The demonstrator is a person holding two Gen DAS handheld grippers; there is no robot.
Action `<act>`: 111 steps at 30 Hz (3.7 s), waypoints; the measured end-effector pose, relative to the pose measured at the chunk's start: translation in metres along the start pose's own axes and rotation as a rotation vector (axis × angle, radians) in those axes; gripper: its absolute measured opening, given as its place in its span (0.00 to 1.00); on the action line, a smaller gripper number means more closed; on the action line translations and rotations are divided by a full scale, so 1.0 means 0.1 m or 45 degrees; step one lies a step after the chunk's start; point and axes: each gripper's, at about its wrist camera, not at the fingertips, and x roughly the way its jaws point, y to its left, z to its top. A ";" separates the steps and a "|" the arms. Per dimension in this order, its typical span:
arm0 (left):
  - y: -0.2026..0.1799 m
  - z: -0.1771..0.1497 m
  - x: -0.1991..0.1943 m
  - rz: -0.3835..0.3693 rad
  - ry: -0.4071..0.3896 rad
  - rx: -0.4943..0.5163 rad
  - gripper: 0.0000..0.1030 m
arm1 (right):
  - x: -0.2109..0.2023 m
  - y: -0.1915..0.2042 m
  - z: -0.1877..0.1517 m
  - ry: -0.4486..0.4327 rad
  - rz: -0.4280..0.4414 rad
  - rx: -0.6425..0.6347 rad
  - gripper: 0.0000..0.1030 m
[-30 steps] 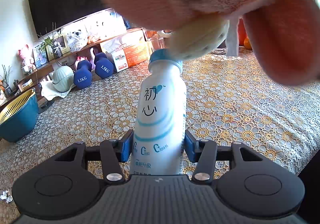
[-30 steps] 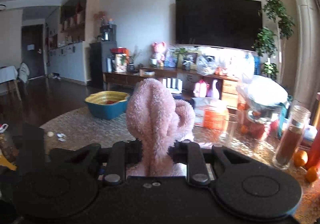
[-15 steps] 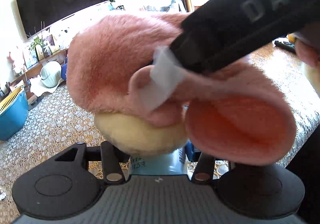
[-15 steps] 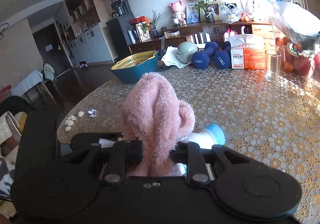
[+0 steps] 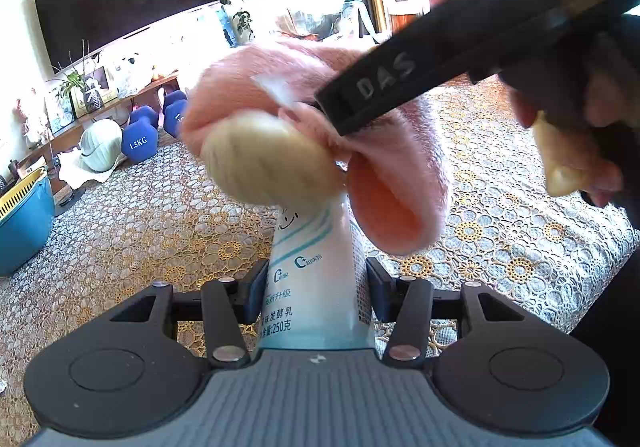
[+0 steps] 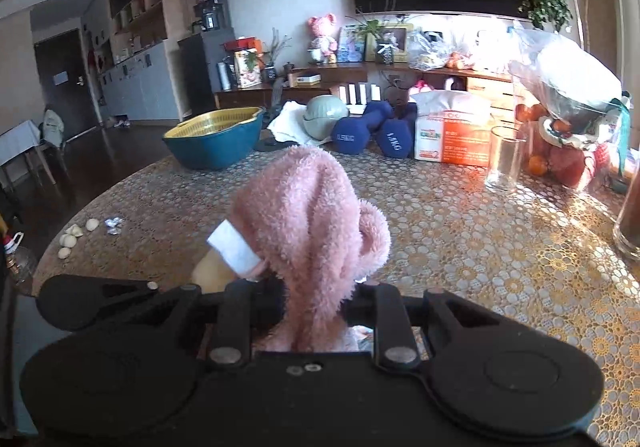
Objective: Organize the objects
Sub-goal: 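Tilt the bottle onto its side with the left tool while the right tool wipes its body, then wipe the towel along the bottle body with the right tool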
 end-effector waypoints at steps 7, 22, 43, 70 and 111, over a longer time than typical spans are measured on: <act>0.02 -0.01 -0.02 -0.014 0.008 0.000 0.48 | 0.03 -0.40 -0.12 0.066 -0.188 0.141 0.22; -0.03 -0.03 -0.08 -0.017 0.027 0.005 0.49 | -0.91 -0.45 -0.03 0.031 -0.235 -0.028 0.23; 0.01 -0.03 -0.07 -0.035 0.008 -0.019 0.48 | -0.26 0.23 -0.03 0.202 0.270 0.038 0.22; 0.15 -0.25 -0.30 -0.008 0.010 -0.204 0.69 | -0.49 0.06 0.01 0.113 0.054 0.018 0.22; 0.11 -0.27 -0.33 -0.045 -0.003 -0.218 0.51 | -0.21 0.16 -0.12 0.221 -0.036 -0.110 0.41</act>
